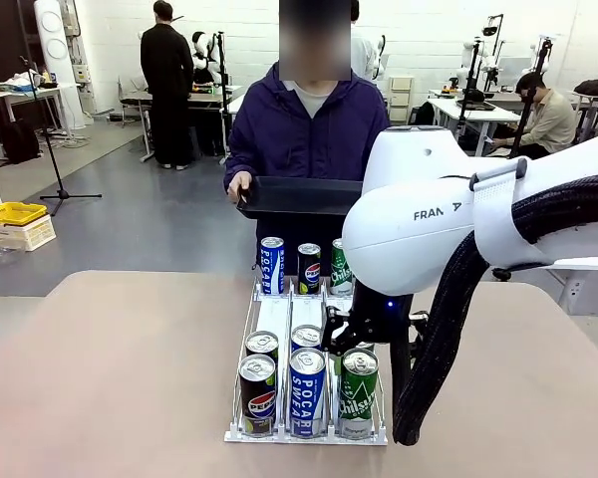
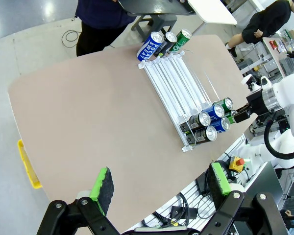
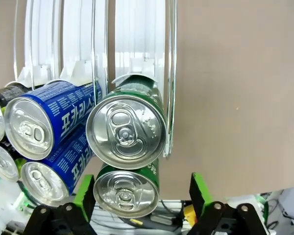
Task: Retrieve and hand over the desired beverage to the person.
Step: Pick up a can of the same type that the person held from the Automatic Can Dispenser.
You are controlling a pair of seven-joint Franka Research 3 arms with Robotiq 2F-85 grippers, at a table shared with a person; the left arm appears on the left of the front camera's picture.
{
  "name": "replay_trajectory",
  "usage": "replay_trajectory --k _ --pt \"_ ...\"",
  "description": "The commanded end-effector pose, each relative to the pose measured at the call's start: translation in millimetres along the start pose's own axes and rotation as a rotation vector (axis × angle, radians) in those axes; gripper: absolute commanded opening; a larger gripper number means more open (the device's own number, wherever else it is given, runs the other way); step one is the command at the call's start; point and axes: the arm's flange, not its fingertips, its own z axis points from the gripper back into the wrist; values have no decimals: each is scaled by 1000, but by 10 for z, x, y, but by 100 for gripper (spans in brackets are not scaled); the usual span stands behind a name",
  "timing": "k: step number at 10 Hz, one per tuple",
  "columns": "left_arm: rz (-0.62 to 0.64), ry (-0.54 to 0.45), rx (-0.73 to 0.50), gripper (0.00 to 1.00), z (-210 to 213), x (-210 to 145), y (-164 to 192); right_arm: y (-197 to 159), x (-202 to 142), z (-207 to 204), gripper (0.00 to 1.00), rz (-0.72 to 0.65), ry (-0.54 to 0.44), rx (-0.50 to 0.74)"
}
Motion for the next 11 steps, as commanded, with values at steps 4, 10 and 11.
replay_trajectory --k 4,10,11 --pt "-14 -1 -12 100 19 9 7 4 16 -64 0 57 2 -6" --pt "-14 -1 -12 100 19 9 7 130 -267 466 42 131 152 21" --pt "-14 -1 -12 100 19 9 7 109 -308 811 42 108 176 20"
